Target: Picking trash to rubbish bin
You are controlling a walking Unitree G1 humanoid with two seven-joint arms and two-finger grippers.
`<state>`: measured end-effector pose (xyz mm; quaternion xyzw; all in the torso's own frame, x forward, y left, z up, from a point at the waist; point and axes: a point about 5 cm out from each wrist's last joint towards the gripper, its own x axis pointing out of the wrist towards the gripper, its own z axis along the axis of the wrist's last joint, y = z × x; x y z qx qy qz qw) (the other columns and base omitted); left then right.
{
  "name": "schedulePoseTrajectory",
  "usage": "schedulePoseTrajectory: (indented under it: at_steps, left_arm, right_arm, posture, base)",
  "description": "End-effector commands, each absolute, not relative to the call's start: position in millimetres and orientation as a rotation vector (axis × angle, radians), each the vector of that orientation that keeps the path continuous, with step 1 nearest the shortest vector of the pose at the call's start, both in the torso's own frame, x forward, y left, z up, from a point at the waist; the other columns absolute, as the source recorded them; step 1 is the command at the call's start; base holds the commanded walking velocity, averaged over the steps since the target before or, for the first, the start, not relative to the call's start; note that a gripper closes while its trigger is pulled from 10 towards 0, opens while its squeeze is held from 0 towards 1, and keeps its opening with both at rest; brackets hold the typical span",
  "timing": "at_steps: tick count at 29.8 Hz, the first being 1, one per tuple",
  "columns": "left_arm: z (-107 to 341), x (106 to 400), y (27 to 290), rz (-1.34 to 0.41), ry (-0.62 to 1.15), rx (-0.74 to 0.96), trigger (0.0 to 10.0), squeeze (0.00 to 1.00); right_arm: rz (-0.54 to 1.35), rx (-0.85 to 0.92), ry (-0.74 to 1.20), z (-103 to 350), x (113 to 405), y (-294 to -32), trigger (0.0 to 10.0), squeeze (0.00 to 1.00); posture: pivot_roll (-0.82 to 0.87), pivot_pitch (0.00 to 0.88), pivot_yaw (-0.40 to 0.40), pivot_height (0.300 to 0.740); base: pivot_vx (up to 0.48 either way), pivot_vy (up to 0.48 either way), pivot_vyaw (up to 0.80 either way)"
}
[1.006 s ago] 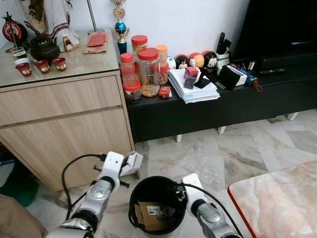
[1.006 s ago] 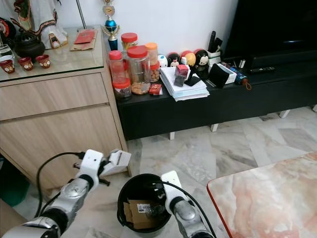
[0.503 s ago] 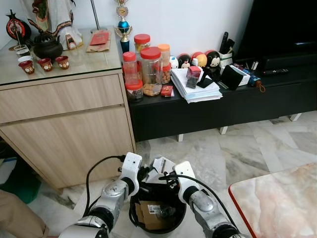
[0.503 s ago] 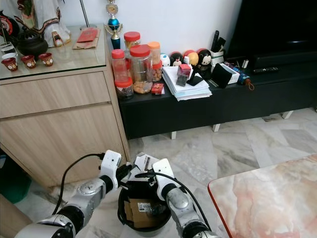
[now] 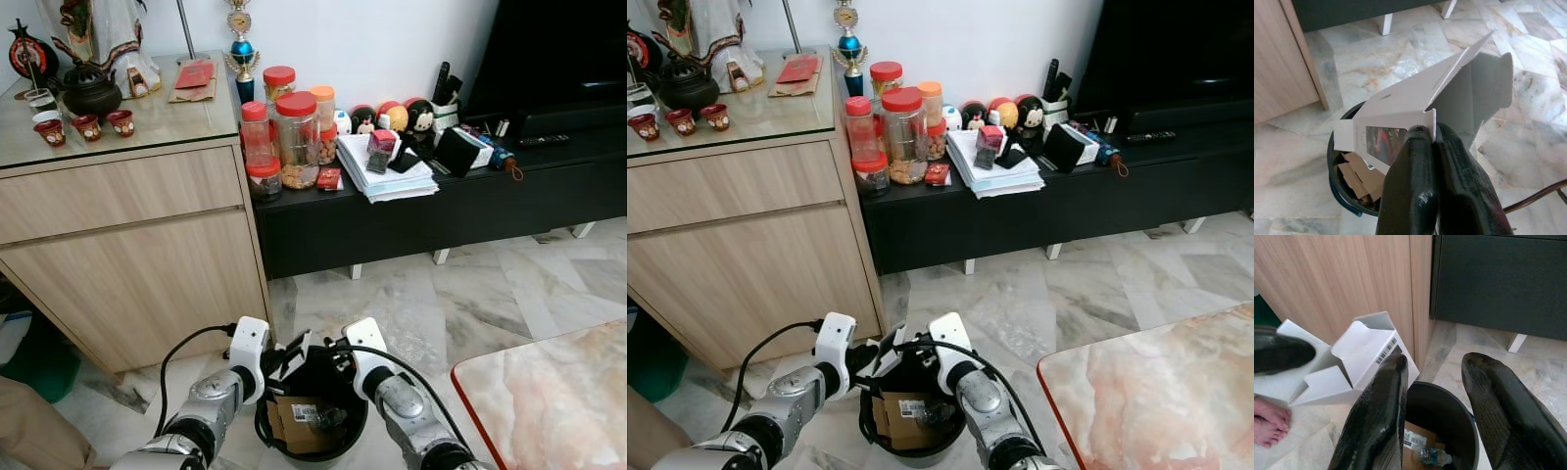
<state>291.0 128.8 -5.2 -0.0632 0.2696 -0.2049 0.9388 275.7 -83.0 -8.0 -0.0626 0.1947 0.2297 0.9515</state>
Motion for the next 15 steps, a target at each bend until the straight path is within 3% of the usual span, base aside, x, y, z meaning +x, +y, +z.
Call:
schedulePoseTrajectory:
  at_steps: [1, 15]
  left_arm:
    - [-5.3, 291.2, 130.7, -0.412, 0.559, -0.15, 10.0, 0.0]
    - [-3.3, 291.8, 124.1, -0.461, 0.555, -0.184, 10.0, 0.0]
  right_arm:
    - [0.47, -0.132, 0.375, -4.6, 278.4, -81.5, 10.0, 0.0]
    - [0.463, -0.124, 0.36, -2.0, 280.5, -81.5, 10.0, 0.0]
  posture:
    - [0.18, 0.004, 0.031, 0.74]
    - [0.18, 0.004, 0.031, 0.74]
  base:
    - [0.0, 0.0, 0.0]
    - [0.0, 0.0, 0.0]
